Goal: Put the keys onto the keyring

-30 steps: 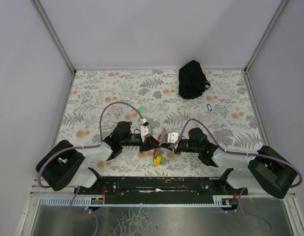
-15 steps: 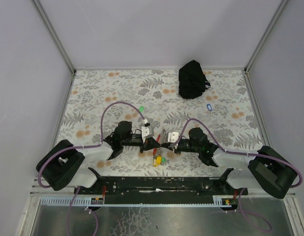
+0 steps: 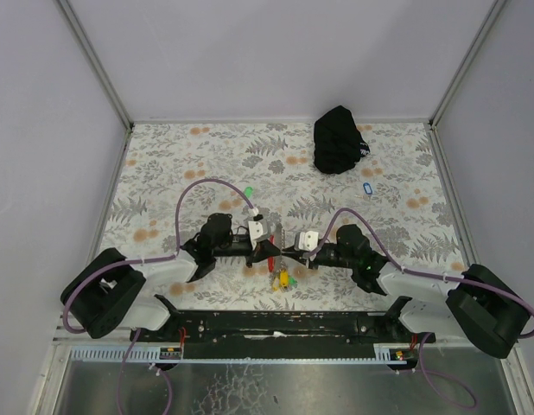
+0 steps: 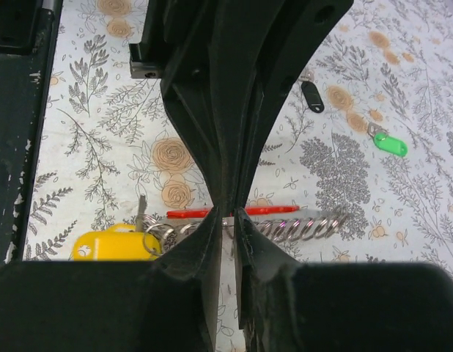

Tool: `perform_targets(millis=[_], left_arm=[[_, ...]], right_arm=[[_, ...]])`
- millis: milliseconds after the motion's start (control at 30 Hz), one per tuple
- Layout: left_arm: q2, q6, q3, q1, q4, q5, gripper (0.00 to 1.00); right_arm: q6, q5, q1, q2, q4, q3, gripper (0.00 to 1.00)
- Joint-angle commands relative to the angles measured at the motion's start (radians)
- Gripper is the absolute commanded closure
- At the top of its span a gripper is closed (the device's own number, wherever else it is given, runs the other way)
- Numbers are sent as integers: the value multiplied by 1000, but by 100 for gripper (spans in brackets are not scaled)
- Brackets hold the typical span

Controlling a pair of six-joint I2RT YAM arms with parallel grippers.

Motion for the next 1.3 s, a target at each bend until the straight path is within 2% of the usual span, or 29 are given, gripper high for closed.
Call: perform_targets(millis=[0, 133, 233, 400, 567, 667, 733, 767, 900, 1067, 1267], left_arm=[[-26, 23, -7, 2, 0, -46, 100], [-37, 23, -13, 2, 1, -53, 100], [-40, 20, -19, 2, 11, -58, 100], [-47, -4, -41, 2, 65, -69, 100], [-60, -27, -71, 2, 124, -82, 100], [-68, -30, -78, 2, 130, -85, 100], [-76, -26, -77, 2, 124, -78, 100], [-81, -23, -77, 2, 121, -73, 100], [-90, -5, -63, 1, 79, -27, 100], [-110, -2, -67, 2, 69, -49, 100], [-121, -8, -76, 2, 79, -76, 100]], right_arm=[[-12, -7, 4, -8, 51, 15, 82], [-14, 26, 4, -16, 45, 12, 81], [5, 64, 3, -47, 60, -1, 75], [89, 189, 1, -95, 71, -6, 53], [239, 404, -1, -127, 186, -45, 52], [340, 567, -1, -165, 189, -61, 35], [355, 615, -1, -203, 86, -29, 21], [363, 637, -1, -217, 35, -11, 19], [373, 677, -1, -225, -26, 17, 17], [383, 774, -2, -222, -104, 52, 18], [459, 829, -102, -146, -359, 191, 20]])
